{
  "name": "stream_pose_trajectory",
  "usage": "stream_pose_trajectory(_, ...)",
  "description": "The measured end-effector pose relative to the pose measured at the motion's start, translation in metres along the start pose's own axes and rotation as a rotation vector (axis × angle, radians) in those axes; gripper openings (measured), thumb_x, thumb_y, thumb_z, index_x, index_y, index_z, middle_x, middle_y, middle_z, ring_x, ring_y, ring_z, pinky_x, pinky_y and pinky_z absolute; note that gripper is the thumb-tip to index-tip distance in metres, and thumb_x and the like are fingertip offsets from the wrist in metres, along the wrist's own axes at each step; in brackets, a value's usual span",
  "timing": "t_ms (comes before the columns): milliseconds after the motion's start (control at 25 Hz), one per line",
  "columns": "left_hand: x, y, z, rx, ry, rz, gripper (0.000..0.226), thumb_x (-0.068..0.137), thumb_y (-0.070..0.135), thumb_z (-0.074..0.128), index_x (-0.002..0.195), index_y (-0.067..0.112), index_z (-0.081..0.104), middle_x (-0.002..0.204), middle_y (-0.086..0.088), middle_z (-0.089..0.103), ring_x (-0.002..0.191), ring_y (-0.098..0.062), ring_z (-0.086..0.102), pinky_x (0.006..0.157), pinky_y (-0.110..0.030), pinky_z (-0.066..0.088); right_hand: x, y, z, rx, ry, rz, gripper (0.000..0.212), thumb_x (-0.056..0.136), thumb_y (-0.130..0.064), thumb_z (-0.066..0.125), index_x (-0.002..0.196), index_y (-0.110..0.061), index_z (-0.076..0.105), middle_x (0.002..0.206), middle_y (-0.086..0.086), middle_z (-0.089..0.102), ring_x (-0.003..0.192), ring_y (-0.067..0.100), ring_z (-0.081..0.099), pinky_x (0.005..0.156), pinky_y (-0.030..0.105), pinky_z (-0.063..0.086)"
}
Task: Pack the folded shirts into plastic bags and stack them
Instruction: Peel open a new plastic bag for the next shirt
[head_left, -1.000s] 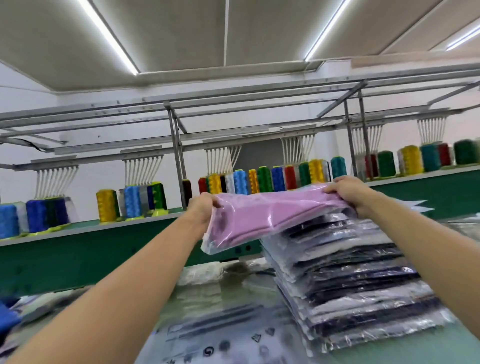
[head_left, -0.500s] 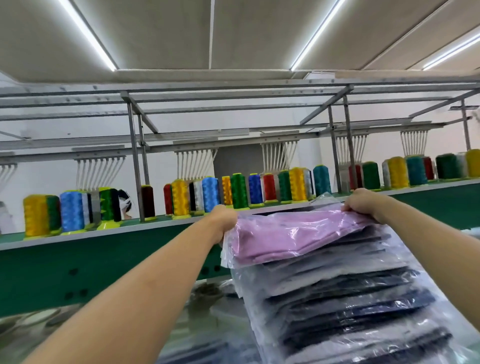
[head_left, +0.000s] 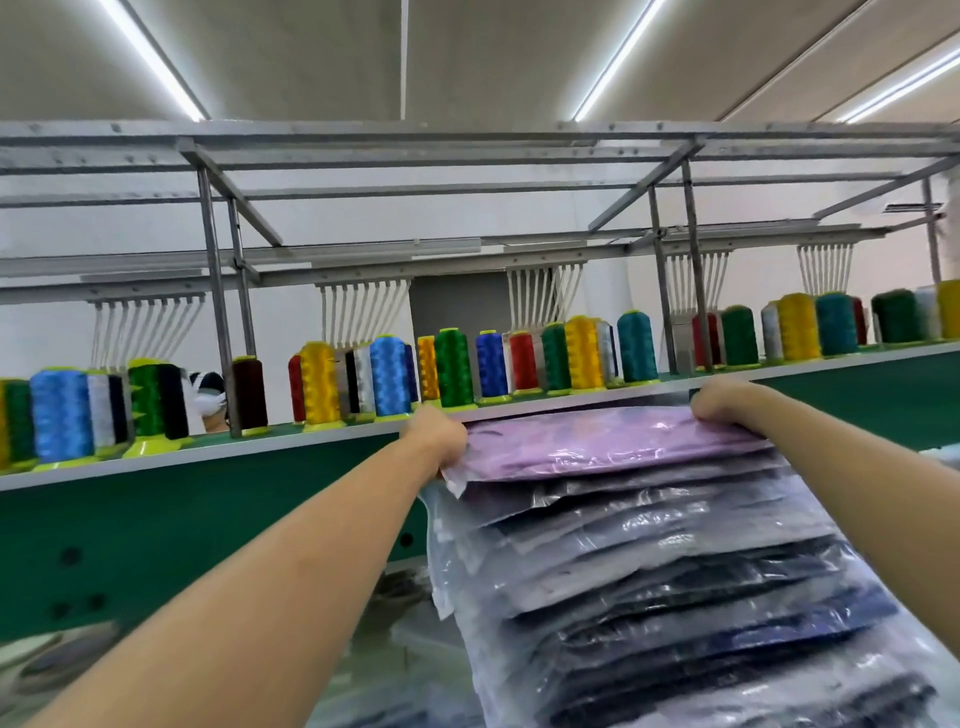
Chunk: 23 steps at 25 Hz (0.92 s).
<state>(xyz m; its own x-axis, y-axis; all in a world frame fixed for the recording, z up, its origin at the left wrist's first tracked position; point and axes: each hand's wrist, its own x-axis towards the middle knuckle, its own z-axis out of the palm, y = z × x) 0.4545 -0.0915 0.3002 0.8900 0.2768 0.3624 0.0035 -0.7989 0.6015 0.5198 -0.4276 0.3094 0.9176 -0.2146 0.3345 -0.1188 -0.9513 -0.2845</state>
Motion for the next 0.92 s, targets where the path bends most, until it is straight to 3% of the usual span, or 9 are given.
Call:
stream_pose_trajectory(80,0.008,-0.002,0.007,0.012,0.028,-0.032,0.037,0.101,0.005,0.043,0.136,-0.006,0.048,0.133,-0.024,0.058,0.123,-0.036,0.058,0.097,-0.041,0.051,0.008,-0.002,0.006,0.012,0.011,0.015,0.039,0.107,-0.016,0.039,0.139,0.002,0.051,0.146,0.019,0.051,0.130,0.030,0.052,0.107,0.035,0.040)
stream_pose_trajectory(280,0.013,-0.012,0.017,-0.007,-0.037,-0.037,0.032,0.098,0.011,0.047,0.121,-0.006,0.060,0.119,-0.025,0.065,0.102,-0.038,0.066,0.071,-0.038,0.054,0.024,0.009,0.021,0.075,0.046,-0.005,0.033,0.102,-0.017,0.048,0.124,0.003,0.062,0.129,0.022,0.062,0.105,0.031,0.057,0.093,0.035,0.046)
stream_pose_trajectory(360,0.010,-0.015,0.018,-0.074,-0.055,-0.052,0.023,0.095,0.011,0.046,0.108,-0.001,0.061,0.098,-0.022,0.063,0.078,-0.034,0.061,0.052,-0.029,0.043,0.022,0.012,0.021,0.123,0.080,0.015,0.033,0.099,-0.018,0.050,0.123,0.001,0.063,0.125,0.021,0.063,0.108,0.035,0.058,0.095,0.038,0.049)
stream_pose_trajectory(400,0.007,-0.017,0.017,-0.097,-0.072,-0.060,0.020,0.094,0.012,0.045,0.103,0.002,0.059,0.087,-0.019,0.058,0.069,-0.030,0.054,0.049,-0.026,0.036,0.019,0.013,0.020,0.130,0.090,0.029,0.032,0.098,-0.020,0.051,0.122,-0.002,0.063,0.124,0.020,0.064,0.112,0.037,0.058,0.099,0.042,0.049)
stream_pose_trajectory(600,-0.008,-0.027,-0.002,-0.131,-0.101,-0.071,0.014,0.091,0.017,0.047,0.081,0.008,0.048,0.067,-0.010,0.044,0.054,-0.024,0.041,0.050,-0.025,0.033,-0.009,0.006,0.014,0.160,0.188,0.021,0.024,0.093,-0.025,0.057,0.111,-0.013,0.067,0.114,0.016,0.063,0.104,0.036,0.057,0.095,0.047,0.052)
stream_pose_trajectory(680,-0.016,-0.032,-0.016,-0.164,-0.108,-0.058,0.017,0.092,0.018,0.050,0.077,0.010,0.046,0.068,-0.010,0.044,0.052,-0.023,0.036,0.050,-0.025,0.030,-0.022,-0.002,0.011,0.183,0.259,0.006,0.021,0.093,-0.026,0.058,0.107,-0.014,0.068,0.109,0.014,0.064,0.095,0.034,0.059,0.090,0.046,0.055)
stream_pose_trajectory(840,-0.039,-0.040,-0.054,-0.220,-0.048,-0.028,0.018,0.095,0.025,0.054,0.101,0.008,0.056,0.088,-0.014,0.058,0.071,-0.027,0.048,0.060,-0.032,0.040,-0.060,-0.036,0.001,0.271,0.331,-0.106,0.020,0.092,-0.025,0.059,0.103,-0.013,0.070,0.100,0.011,0.070,0.090,0.031,0.063,0.085,0.041,0.055)
stream_pose_trajectory(920,-0.058,-0.046,-0.075,-0.228,-0.003,0.006,0.019,0.095,0.026,0.055,0.102,0.009,0.059,0.092,-0.014,0.062,0.072,-0.027,0.050,0.061,-0.032,0.043,-0.086,-0.062,-0.003,0.374,0.354,-0.165,0.017,0.092,-0.024,0.060,0.103,-0.015,0.070,0.100,0.011,0.071,0.090,0.031,0.063,0.083,0.040,0.054)
